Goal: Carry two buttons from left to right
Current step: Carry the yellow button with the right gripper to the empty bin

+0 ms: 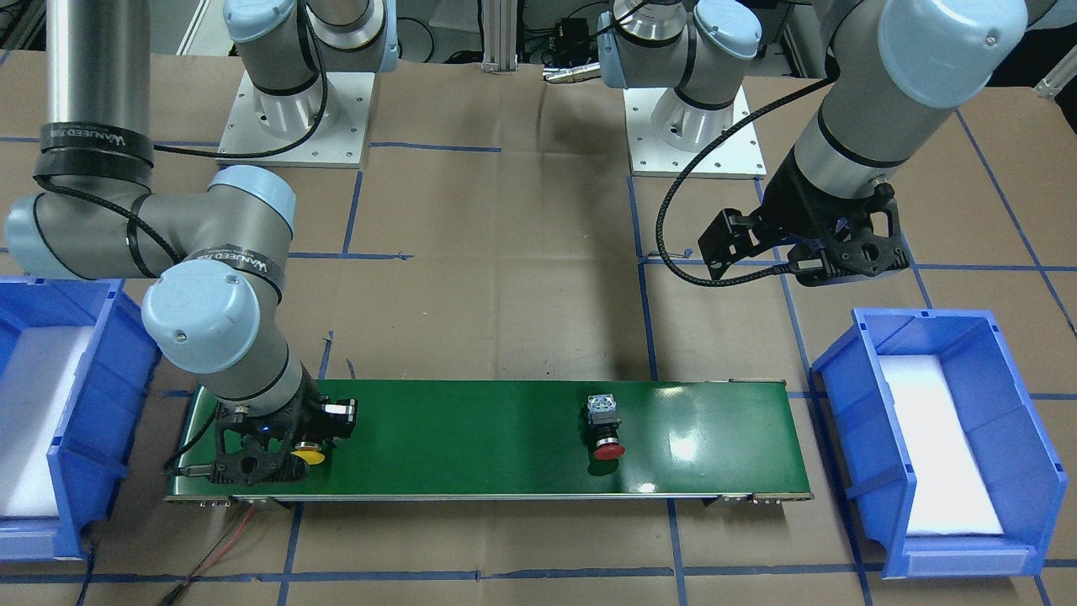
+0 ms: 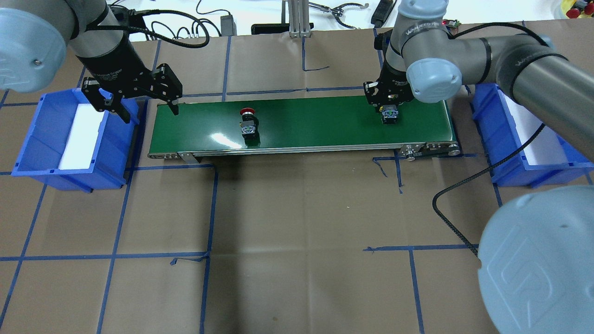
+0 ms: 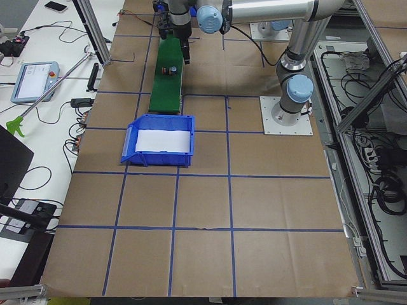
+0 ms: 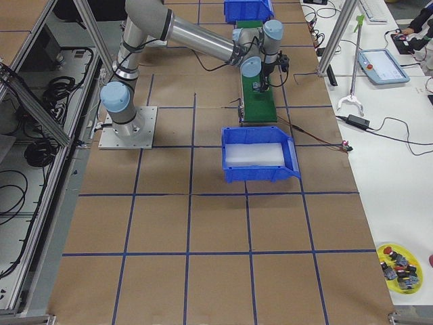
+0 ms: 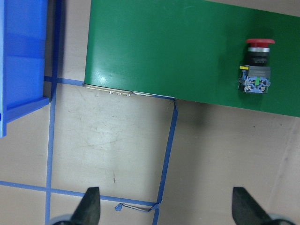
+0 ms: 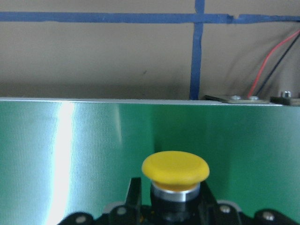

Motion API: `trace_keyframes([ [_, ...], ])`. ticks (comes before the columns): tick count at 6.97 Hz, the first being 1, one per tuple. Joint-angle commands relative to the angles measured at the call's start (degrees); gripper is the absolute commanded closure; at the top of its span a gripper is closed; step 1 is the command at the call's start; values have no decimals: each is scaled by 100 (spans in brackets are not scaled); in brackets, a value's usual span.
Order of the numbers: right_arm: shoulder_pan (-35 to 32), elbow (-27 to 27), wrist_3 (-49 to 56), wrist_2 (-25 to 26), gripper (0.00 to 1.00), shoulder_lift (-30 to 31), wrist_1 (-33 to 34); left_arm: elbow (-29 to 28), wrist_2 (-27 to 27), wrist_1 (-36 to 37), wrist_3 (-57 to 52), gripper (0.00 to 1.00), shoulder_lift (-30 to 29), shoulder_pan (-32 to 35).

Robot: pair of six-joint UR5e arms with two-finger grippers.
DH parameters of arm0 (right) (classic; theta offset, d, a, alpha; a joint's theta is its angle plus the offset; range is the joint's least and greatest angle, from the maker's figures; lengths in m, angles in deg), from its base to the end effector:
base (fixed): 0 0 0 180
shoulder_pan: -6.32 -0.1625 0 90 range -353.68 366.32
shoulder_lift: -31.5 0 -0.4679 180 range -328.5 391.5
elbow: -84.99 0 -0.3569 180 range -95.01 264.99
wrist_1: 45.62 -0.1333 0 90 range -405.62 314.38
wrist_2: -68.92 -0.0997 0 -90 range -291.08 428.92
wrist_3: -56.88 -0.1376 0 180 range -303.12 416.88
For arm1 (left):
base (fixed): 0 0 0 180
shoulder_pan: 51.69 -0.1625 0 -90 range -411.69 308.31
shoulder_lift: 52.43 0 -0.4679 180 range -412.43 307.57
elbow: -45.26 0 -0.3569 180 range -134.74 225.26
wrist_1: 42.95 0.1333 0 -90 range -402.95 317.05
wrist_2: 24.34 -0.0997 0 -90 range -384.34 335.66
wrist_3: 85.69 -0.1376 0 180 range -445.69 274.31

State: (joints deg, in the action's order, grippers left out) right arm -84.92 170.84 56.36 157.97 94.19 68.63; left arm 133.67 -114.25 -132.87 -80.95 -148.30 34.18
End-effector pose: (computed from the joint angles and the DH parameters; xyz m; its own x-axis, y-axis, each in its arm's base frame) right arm 0.1495 -0.6420 0.3022 -0.9998 -0.0129 -0.0167 -0.0126 0.9997 -0.0189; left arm -0.0977 -0.5014 0.4568 -0.9880 -0.1541 -0.0045 -0.1540 0.9854 0.0731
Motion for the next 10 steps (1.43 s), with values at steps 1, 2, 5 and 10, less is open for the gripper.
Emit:
trace_keyframes([
  [1, 482, -916, 26, -2, 92, 181, -1040, -9, 9, 1, 0, 0, 6, 0],
  [2, 868, -1226, 191, -2, 92, 261, -1227, -9, 9, 1, 0, 0, -2, 0],
  [5, 2230, -1422, 2577, 34, 94, 393, -1456, 0, 0, -17, 0, 0, -2, 0],
  [10, 3305, 655, 3926, -45, 95, 1174, -383, -9, 0, 9, 0, 0, -38, 0],
])
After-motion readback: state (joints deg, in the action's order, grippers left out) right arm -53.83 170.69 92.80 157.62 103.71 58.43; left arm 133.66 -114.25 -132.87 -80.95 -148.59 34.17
